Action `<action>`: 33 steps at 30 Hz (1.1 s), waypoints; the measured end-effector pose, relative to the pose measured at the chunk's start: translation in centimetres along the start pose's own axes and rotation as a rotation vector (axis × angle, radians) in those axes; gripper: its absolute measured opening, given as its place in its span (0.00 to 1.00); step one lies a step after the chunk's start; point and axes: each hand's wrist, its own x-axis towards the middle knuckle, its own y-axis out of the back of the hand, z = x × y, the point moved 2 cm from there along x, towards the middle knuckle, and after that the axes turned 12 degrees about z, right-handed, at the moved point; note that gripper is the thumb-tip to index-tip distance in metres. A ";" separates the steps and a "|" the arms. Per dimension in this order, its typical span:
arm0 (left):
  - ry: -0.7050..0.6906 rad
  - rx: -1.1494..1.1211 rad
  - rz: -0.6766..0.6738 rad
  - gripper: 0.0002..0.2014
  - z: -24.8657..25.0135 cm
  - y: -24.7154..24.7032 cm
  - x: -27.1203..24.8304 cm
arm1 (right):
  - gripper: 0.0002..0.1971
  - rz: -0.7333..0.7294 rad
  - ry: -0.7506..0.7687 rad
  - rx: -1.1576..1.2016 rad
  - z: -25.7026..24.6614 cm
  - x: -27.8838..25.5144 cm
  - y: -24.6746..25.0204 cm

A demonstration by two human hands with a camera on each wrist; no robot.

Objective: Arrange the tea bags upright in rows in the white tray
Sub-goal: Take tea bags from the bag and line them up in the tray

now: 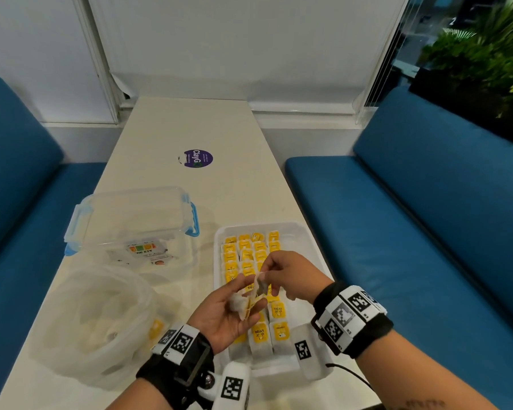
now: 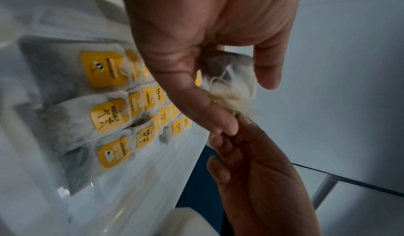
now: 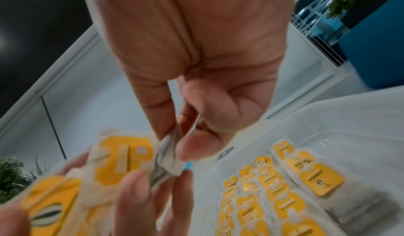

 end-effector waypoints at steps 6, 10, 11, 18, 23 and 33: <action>-0.113 0.124 0.060 0.09 0.3 0.1 0.2 | 0.06 0.057 -0.077 0.082 0.8 0.2 0.0; -0.180 0.201 0.072 0.09 0.1 -0.5 0.6 | 0.07 0.081 -0.047 0.068 0.8 0.1 -0.6; -0.186 0.198 0.070 0.09 0.1 -0.6 0.6 | 0.07 0.071 -0.041 0.064 0.6 0.1 -0.7; -0.115 0.096 0.069 0.11 0.5 -0.1 0.9 | 0.21 -0.131 0.024 -0.004 0.1 -0.5 -0.4; -0.083 0.079 0.097 0.06 0.4 -0.5 0.7 | 0.23 0.124 0.132 -0.013 0.3 -0.4 -0.7; -0.117 0.012 0.152 0.07 0.6 -0.4 0.8 | 0.11 0.035 -0.057 0.443 0.3 -0.3 0.8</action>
